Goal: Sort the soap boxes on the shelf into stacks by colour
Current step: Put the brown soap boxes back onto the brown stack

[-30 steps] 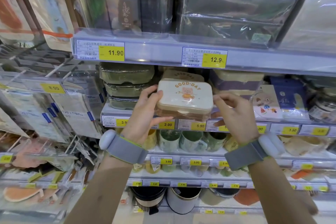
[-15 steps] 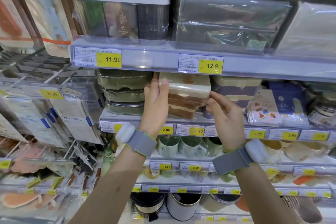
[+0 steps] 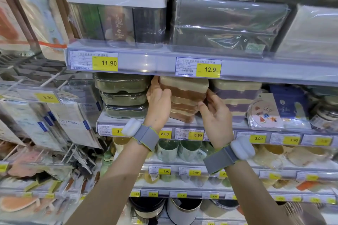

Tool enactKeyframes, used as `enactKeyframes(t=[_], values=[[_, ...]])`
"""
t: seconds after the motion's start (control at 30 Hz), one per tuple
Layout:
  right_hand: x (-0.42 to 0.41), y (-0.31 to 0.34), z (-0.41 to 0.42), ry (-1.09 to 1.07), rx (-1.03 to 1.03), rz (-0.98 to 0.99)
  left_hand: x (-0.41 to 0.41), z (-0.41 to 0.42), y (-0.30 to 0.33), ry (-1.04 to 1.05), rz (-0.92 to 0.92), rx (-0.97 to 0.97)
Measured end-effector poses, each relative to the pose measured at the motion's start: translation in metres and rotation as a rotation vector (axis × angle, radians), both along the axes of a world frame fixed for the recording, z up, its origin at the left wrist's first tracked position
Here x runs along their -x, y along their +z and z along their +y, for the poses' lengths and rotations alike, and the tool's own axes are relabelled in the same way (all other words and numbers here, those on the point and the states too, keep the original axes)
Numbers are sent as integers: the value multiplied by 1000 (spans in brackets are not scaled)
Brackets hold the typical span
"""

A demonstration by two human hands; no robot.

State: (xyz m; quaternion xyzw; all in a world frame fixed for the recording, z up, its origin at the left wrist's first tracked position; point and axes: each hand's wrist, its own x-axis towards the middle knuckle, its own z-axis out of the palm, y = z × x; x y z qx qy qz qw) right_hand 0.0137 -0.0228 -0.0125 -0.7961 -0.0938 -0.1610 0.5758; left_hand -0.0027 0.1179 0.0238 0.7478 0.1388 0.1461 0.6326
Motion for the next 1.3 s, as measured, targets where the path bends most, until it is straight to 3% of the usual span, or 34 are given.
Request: enactKeyframes(t=[0.23,0.43,0.67,1.0,1.3], values=[[-1,-7,0,10,4,14,-14,6,-20,-5,-59,-22],[1,-15,-1,64,-74,40,-11,6,-25,0,-106,96],[6,-31,-9,136,-146,114,-1,13,-50,39,-39,138],[11,-51,5,203,-255,246,-14,25,-65,8,163,-23],[1,-53,-2,196,-172,223,0,22,-68,-37,146,-78]])
